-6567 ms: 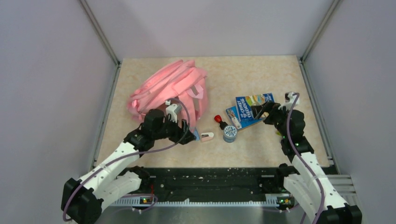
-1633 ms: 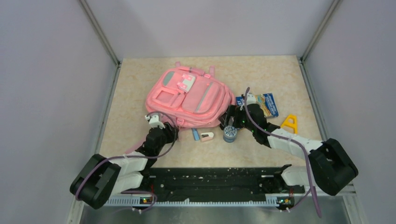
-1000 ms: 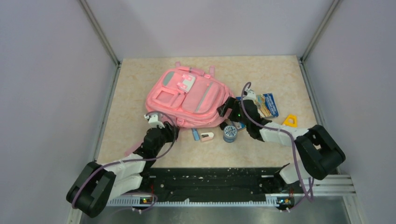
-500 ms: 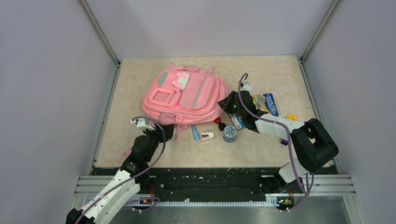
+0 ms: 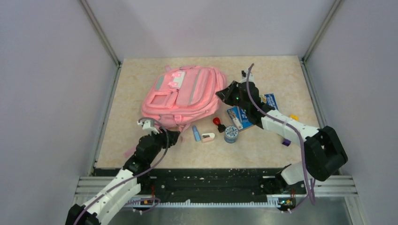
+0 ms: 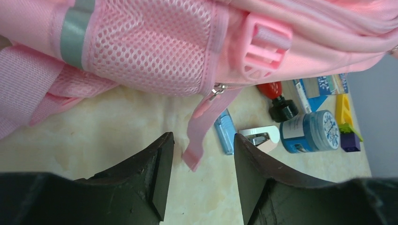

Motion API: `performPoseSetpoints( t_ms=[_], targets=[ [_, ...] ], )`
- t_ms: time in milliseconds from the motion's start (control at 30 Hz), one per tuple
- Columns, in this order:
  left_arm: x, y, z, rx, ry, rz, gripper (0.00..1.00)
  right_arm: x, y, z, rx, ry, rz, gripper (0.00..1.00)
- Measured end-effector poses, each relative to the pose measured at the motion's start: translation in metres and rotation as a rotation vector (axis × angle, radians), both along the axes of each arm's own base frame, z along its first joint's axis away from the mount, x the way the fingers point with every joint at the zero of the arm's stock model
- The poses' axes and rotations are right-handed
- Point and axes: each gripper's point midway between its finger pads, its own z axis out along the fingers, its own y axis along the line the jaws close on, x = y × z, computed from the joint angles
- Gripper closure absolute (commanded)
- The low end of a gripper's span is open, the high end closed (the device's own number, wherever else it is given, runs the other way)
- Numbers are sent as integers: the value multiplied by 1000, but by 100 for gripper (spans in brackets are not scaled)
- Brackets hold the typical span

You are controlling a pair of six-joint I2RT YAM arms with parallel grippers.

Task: Pack the student bag
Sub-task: Unzip the student bag at the center of the board.

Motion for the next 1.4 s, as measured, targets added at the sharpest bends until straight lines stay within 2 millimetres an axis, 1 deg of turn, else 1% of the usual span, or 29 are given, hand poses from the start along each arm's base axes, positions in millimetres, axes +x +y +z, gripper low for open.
performPoseSetpoints(
  t_ms=[100, 333, 733, 1000, 1167, 1400],
  targets=[
    [0, -2, -9, 8, 36, -8, 48, 1, 1, 6, 6, -6, 4, 100],
    [6, -11, -13, -20, 34, -29, 49, -1, 1, 7, 10, 1, 4, 100],
    [13, -15, -22, -9, 33, -35, 50, -2, 1, 9, 13, -1, 5, 100],
    [16, -17, -39, 16, 70, -42, 52, -3, 1, 10, 13, -5, 12, 100],
    [18, -20, -36, 10, 55, -49, 53, -3, 1, 10, 8, -8, 16, 100],
    [22, -25, -23, -20, 3, -66, 51, -3, 2, 10, 7, -8, 19, 100]
  ],
)
